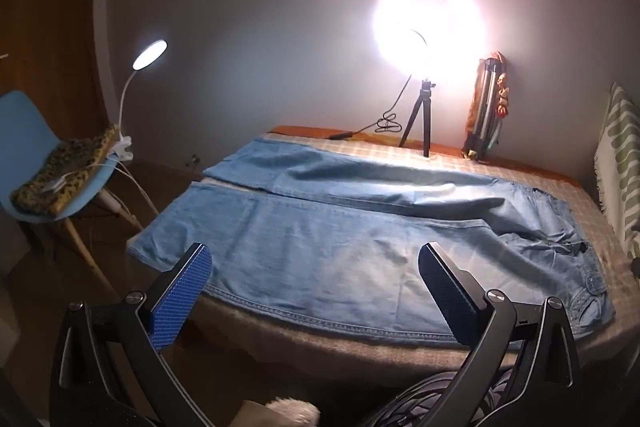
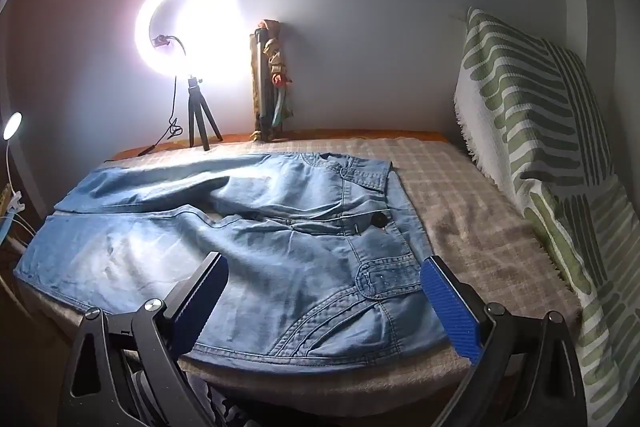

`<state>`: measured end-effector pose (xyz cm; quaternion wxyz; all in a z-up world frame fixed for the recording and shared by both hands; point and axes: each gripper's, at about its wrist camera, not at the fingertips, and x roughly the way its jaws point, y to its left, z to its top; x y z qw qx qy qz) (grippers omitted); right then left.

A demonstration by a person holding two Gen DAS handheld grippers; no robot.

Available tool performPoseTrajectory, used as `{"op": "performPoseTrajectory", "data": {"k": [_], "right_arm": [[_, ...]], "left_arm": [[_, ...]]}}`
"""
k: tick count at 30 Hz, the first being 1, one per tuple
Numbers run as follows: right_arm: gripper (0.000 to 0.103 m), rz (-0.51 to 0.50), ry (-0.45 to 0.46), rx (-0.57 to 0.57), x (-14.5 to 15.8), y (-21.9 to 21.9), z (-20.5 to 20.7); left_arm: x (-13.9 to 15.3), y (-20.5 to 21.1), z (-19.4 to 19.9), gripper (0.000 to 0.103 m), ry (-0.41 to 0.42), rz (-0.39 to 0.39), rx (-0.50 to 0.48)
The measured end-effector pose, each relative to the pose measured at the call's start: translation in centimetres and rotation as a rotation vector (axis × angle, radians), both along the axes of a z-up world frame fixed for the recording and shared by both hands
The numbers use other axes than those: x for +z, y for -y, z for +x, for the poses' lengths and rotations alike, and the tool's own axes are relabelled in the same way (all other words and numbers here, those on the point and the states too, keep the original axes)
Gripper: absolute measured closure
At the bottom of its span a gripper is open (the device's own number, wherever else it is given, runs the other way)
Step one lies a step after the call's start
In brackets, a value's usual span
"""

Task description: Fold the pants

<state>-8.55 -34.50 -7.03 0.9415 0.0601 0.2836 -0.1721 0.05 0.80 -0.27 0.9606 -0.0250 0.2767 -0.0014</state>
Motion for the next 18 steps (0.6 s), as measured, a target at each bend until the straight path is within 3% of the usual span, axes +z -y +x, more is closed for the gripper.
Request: {"op": "performPoseTrajectory", "data": {"k": [2,6,18], "right_arm": [[0.005,0.0,-0.004,0.005,0.0,0.0,0.0],[0.005,0.002,0.003,0.005,-0.4,0.3,-0.5],[0.005,-0.01,-0.016,-0.005,-0.4,-0.2,0.3]], "left_arm": [[-0.1,-0.7,0.2,0.0,-0.012,-0.019,0.01],[-0.4,0.7,0.6,0.0,-0.024,0.038,0.011],[-0.2,1.2,0.3,0.0,-0.007,0.042,0.004]]}}
